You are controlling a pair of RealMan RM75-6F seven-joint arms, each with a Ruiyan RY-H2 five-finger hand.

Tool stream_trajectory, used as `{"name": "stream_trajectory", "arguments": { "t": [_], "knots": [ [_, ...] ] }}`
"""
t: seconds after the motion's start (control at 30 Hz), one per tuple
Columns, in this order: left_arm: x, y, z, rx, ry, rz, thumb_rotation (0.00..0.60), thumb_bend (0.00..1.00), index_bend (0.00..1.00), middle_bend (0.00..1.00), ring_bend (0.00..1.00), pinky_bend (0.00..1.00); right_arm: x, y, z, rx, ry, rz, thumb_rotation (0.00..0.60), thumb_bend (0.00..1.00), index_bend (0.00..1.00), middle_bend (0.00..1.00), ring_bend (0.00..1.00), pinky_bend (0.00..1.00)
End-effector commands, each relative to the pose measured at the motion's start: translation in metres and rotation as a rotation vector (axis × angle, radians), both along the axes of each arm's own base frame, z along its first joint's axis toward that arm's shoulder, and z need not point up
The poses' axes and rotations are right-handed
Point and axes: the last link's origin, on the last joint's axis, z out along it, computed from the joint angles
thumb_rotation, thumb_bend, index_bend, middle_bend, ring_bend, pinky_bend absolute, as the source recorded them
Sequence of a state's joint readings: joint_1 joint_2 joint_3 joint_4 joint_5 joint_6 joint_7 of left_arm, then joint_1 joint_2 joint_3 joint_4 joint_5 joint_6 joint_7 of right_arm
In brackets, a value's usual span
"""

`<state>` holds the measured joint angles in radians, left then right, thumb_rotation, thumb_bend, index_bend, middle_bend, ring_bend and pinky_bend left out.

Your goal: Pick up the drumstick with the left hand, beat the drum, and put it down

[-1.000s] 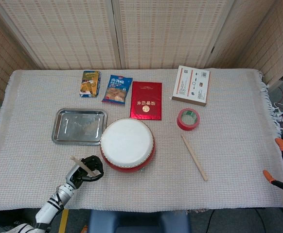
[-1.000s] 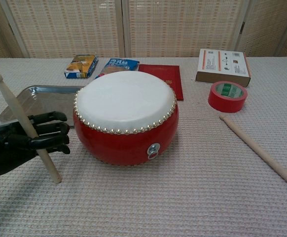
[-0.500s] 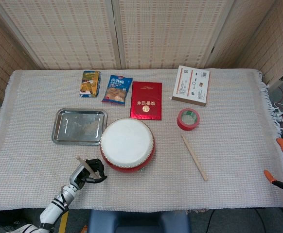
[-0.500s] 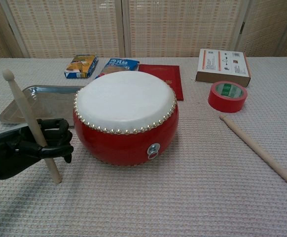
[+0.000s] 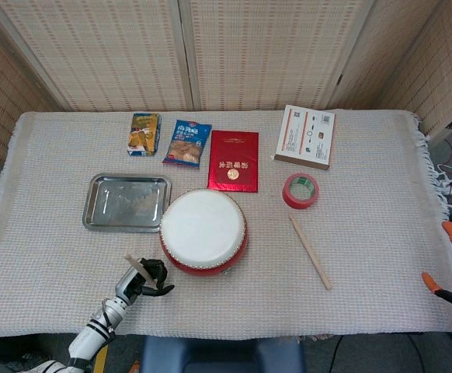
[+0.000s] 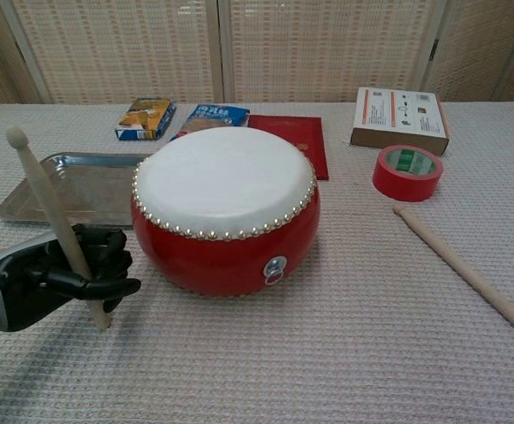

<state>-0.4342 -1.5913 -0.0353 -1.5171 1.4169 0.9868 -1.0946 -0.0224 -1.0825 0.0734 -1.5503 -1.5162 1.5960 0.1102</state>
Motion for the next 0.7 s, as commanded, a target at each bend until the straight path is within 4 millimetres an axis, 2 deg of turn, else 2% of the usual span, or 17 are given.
{"name": "stream_trajectory", "arguments": {
  "t": [0.03,0.47,0.7],
  "knots": [
    [0.0,-0.001,-0.003,0.004,0.018,-0.006,0.595,0.22,0.8,0.83,0.76,0.73,0.0,0.0,0.0,-0.001,0.0,-0.001,0.6,0.2,0.0,0.09,0.0,0.0],
    [-0.003,-0.006,-0.015,0.027,0.119,-0.072,0.6,0.25,0.87,0.89,0.82,0.77,0.0,0.0,-0.001,0.0,-0.001,-0.004,0.6,0.2,0.0,0.09,0.0,0.0],
    [-0.004,-0.004,-0.016,0.04,0.151,-0.07,0.6,0.35,0.93,0.95,0.87,0.84,0.0,0.001,-0.001,-0.002,-0.001,-0.006,0.6,0.2,0.0,0.09,0.0,0.0]
  ]
}}
